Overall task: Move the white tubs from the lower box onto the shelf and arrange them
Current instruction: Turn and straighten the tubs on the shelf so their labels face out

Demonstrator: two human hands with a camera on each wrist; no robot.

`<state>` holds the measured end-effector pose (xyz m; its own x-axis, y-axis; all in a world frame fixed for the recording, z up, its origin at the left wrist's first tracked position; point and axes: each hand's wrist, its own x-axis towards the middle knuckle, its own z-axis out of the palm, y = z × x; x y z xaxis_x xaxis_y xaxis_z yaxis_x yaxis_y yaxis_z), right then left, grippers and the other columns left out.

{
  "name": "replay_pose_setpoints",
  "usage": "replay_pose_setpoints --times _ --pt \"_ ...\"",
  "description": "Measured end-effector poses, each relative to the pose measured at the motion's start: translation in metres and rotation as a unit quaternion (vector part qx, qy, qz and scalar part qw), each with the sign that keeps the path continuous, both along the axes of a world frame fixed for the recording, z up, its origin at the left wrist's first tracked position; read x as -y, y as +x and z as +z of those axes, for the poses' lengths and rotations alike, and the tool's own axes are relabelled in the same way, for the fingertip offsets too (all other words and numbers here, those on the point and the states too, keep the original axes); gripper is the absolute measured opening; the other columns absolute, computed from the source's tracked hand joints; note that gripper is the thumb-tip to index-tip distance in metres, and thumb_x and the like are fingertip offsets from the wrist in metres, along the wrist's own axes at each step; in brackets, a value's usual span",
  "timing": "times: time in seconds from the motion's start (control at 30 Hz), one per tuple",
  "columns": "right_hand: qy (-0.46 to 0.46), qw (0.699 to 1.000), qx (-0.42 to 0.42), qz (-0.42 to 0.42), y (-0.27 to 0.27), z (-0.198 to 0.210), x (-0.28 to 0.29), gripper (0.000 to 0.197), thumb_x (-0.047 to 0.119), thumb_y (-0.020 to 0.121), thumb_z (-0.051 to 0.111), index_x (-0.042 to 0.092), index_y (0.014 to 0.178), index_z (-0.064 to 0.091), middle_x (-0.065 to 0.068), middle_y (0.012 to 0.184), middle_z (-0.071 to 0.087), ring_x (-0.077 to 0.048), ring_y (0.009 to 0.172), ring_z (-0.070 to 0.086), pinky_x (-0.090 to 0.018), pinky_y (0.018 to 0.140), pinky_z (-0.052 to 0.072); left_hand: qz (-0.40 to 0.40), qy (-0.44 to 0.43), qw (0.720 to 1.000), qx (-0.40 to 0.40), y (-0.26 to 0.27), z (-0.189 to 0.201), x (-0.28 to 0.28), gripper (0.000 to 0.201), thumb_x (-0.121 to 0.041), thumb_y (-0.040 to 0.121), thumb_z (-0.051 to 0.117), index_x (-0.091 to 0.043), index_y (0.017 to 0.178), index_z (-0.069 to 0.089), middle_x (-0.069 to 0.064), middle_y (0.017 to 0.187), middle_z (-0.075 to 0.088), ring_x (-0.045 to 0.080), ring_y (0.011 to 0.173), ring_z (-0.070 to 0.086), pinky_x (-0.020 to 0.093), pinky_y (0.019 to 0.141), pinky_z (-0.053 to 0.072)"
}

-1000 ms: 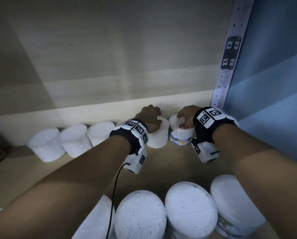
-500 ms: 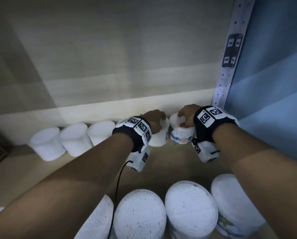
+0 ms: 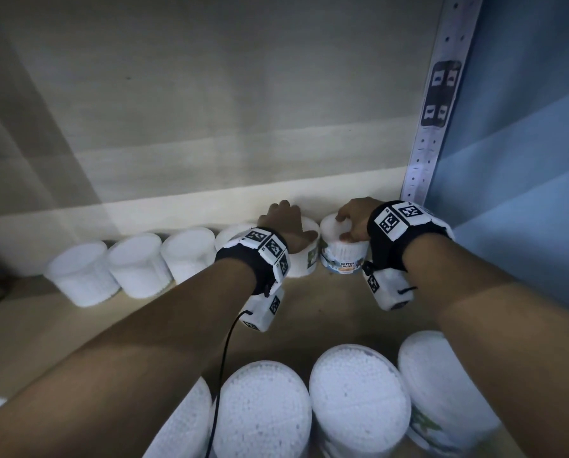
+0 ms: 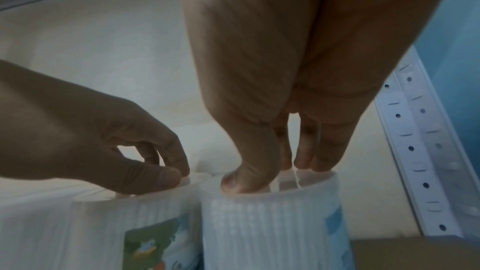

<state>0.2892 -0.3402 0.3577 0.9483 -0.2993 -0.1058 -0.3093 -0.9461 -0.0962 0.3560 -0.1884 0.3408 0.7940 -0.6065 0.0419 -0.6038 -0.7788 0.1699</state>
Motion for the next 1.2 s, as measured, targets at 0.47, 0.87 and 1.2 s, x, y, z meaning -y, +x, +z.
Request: replay_pose_setpoints --times 0.47,0.87,1.2 --pt "0.006 1.0 0.003 -0.004 -0.001 0.001 -0.002 0.058 0.031 0.085 0.069 0.013 0.137 0.051 -0.009 0.138 0.054 -0.027 0.125 0.052 -0.03 0.1 0.042 -0.12 0.02 0.989 -0.084 0.004 0.016 -0.011 0.05 -0.008 0.087 0.052 -0.026 0.133 0.05 0.002 0.145 0.043 0.023 0.135 0.039 0.039 0.11 0.036" --pt "0.011 1.0 0.002 -0.004 0.001 -0.003 0.002 0.058 0.03 0.085 0.069 0.012 0.138 0.05 -0.01 0.141 0.051 -0.028 0.127 0.05 -0.031 0.102 0.04 0.013 0.011 1.0 0.002 0.007 -0.001 -0.001 0.058 -0.05 0.088 0.053 -0.006 0.126 0.052 0.016 0.131 0.049 0.034 0.123 0.045 0.045 0.102 0.043" --pt "0.015 1.0 0.0 -0.003 0.005 -0.006 0.006 0.059 0.029 0.085 0.069 0.012 0.138 0.049 -0.01 0.141 0.05 -0.028 0.127 0.05 -0.032 0.103 0.04 -0.084 0.036 0.993 -0.071 0.013 0.012 -0.011 0.053 -0.01 0.091 0.053 -0.019 0.141 0.041 0.005 0.151 0.034 0.023 0.14 0.033 0.033 0.113 0.03"
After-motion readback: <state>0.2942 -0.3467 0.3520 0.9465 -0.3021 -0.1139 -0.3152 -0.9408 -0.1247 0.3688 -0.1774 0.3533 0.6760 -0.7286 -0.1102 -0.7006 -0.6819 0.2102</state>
